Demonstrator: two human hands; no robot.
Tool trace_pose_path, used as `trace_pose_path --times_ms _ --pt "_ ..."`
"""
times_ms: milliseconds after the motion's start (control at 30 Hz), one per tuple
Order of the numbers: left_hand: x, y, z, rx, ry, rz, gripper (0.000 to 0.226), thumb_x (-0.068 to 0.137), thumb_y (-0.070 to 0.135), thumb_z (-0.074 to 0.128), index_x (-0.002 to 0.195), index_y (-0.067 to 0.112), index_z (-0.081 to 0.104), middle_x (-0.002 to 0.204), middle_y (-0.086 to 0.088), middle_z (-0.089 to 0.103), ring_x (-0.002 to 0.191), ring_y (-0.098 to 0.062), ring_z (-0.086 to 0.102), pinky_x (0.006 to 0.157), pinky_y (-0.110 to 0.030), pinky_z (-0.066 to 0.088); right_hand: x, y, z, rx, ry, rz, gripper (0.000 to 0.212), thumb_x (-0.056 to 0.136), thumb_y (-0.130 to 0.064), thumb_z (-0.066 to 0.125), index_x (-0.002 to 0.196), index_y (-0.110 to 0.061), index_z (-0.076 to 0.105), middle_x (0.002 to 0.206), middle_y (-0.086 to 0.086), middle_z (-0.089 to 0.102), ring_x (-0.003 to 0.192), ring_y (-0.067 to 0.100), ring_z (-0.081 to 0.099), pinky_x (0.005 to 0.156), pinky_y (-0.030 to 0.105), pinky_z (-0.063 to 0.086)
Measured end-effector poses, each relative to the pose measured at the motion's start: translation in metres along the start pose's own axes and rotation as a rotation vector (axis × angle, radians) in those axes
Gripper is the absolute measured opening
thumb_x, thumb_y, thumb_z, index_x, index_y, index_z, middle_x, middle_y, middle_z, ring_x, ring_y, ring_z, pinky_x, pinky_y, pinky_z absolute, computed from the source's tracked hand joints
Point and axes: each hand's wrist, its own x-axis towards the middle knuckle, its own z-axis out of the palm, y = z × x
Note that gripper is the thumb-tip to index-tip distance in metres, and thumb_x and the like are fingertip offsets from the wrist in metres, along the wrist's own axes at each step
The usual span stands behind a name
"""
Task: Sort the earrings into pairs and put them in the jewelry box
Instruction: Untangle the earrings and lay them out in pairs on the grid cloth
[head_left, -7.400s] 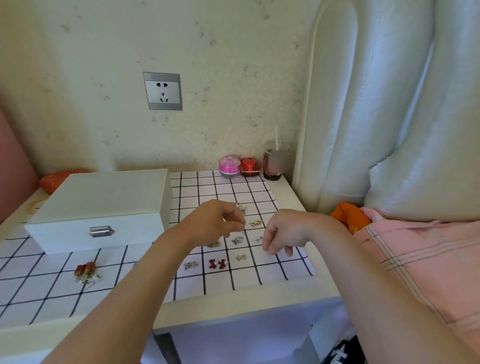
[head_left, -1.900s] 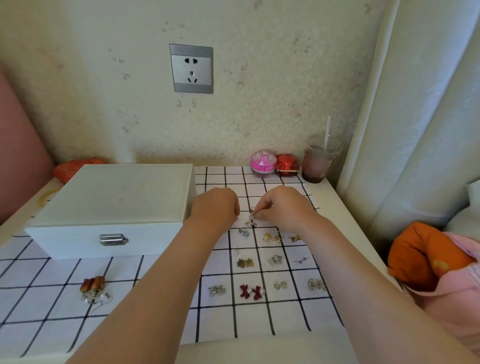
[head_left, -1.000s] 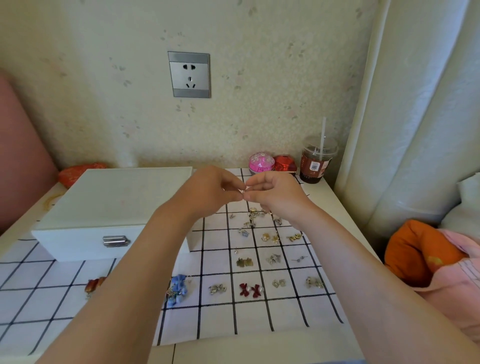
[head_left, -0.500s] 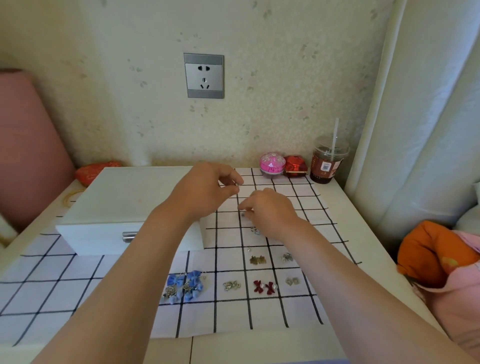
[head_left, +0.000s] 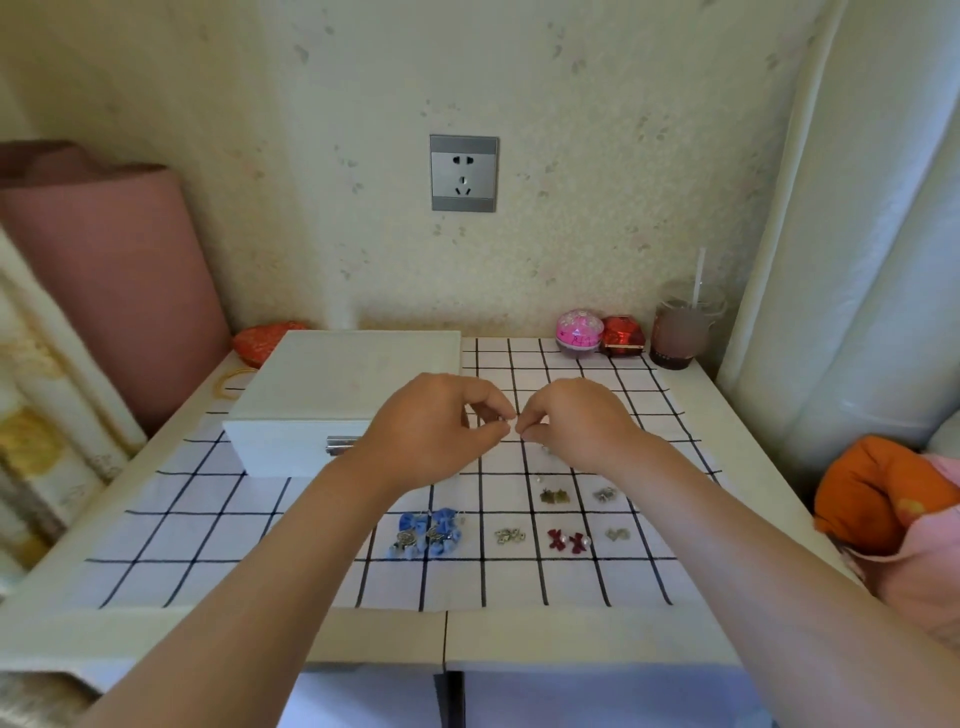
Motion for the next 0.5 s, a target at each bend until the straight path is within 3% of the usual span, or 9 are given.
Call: trace_pose_path --times_ms 200,267,333,400,500 --pt "-0.043 -0.001 0.001 0.082 -0.130 0.023 0.008 0.087 0.037 0.070 0.092 0.042 0.072 0.085 0.026 0.064 0.071 -0.005 0.061 0.066 -0.020 0.049 -0.059 -0.036 -0.016 0.131 -0.162 -0.053 0.012 0.087 -0.030 0.069 0.093 -0.034 0.078 0.093 -0.020 0.072 0.085 -0.003 0.064 0.081 0.026 0.053" --pt "-0.055 0.000 0.001 0.092 -0.165 0.069 0.005 0.085 0.038 0.072 0.089 0.042 0.073 0.087 0.022 0.063 0.073 -0.004 0.059 0.064 -0.016 0.044 -0.073 -0.044 -0.016 0.113 -0.228 -0.082 0.013 0.087 -0.029 0.067 0.093 -0.033 0.078 0.093 -0.019 0.072 0.075 -0.007 0.062 0.076 0.025 0.053" --pt "-0.066 0.001 0.001 0.101 -0.199 0.071 0.005 0.084 0.038 0.074 0.088 0.041 0.075 0.087 0.020 0.062 0.076 0.002 0.056 0.061 -0.010 0.037 -0.083 -0.050 -0.014 0.076 -0.265 -0.112 0.013 0.088 -0.029 0.066 0.093 -0.032 0.077 0.091 -0.020 0.071 0.078 -0.006 0.061 0.074 0.024 0.051" --pt "-0.076 0.002 0.002 0.131 -0.240 0.053 0.006 0.083 0.040 0.075 0.089 0.042 0.075 0.087 0.020 0.063 0.078 0.007 0.054 0.062 -0.008 0.036 -0.091 -0.056 -0.012 0.058 -0.297 -0.132 0.015 0.088 -0.027 0.065 0.094 -0.032 0.078 0.093 -0.021 0.070 0.086 -0.001 0.061 0.077 0.024 0.051" --pt "-0.089 0.000 0.002 0.187 -0.296 0.052 0.007 0.083 0.040 0.073 0.089 0.041 0.075 0.087 0.025 0.064 0.079 0.011 0.054 0.067 -0.007 0.039 -0.099 -0.064 -0.007 0.035 -0.327 -0.156 0.016 0.088 -0.025 0.063 0.094 -0.030 0.077 0.094 -0.020 0.069 0.079 -0.004 0.058 0.069 0.018 0.046"
